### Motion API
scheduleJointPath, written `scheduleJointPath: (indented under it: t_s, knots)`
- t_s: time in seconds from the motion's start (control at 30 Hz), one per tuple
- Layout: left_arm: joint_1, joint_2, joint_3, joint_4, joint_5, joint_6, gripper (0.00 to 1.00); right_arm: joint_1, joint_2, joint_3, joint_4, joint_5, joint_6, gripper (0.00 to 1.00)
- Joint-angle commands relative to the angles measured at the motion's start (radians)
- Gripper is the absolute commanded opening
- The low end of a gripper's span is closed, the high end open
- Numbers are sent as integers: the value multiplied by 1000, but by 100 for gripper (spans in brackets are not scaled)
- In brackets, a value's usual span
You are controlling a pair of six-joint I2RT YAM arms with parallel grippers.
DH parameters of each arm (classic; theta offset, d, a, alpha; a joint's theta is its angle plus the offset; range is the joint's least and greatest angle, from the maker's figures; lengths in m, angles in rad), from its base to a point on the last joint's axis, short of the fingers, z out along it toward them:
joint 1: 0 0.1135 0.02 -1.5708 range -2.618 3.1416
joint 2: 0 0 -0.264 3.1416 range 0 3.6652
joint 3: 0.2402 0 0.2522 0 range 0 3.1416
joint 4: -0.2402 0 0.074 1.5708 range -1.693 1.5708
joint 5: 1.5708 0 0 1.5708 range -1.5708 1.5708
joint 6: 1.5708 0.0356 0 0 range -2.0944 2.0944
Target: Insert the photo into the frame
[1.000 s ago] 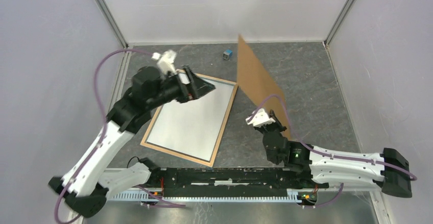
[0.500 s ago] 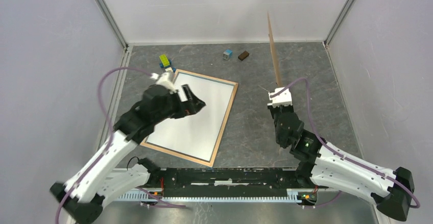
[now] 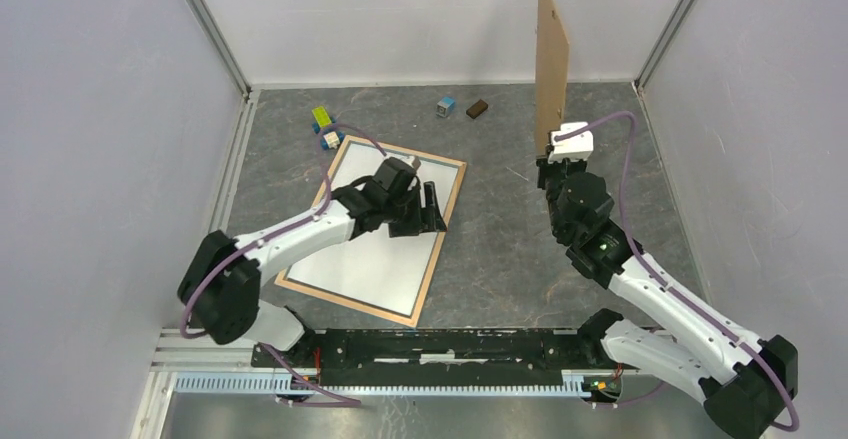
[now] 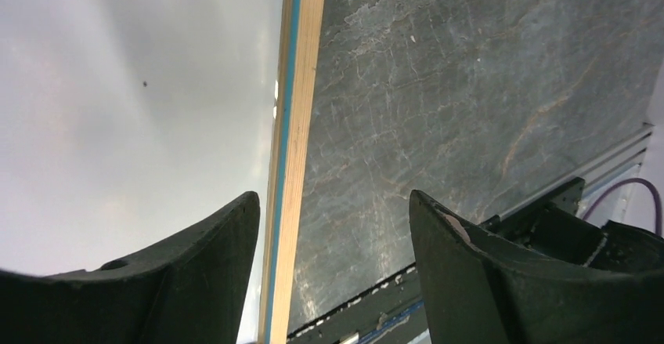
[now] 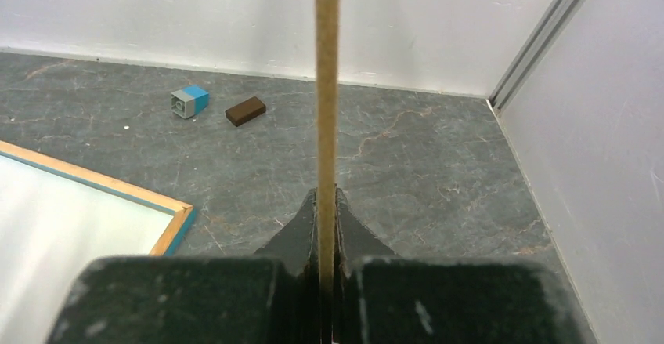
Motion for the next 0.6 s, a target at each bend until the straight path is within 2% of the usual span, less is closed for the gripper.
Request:
scheduleJointPath:
  t_s: [0.0, 0.13, 0.3, 0.57]
  knots:
    - [-28, 113, 73, 69, -74, 41, 76, -74, -68, 18, 82, -139, 55, 0]
    - [-52, 195, 106, 72, -113, 55, 77, -117, -158, -21, 59, -183, 48, 0]
    - [-81, 267, 143, 67, -115, 62, 73, -133, -257, -64, 67, -169, 38, 0]
    - [-97, 351, 175, 68, -119, 49, 72, -138, -257, -73, 61, -166, 32, 0]
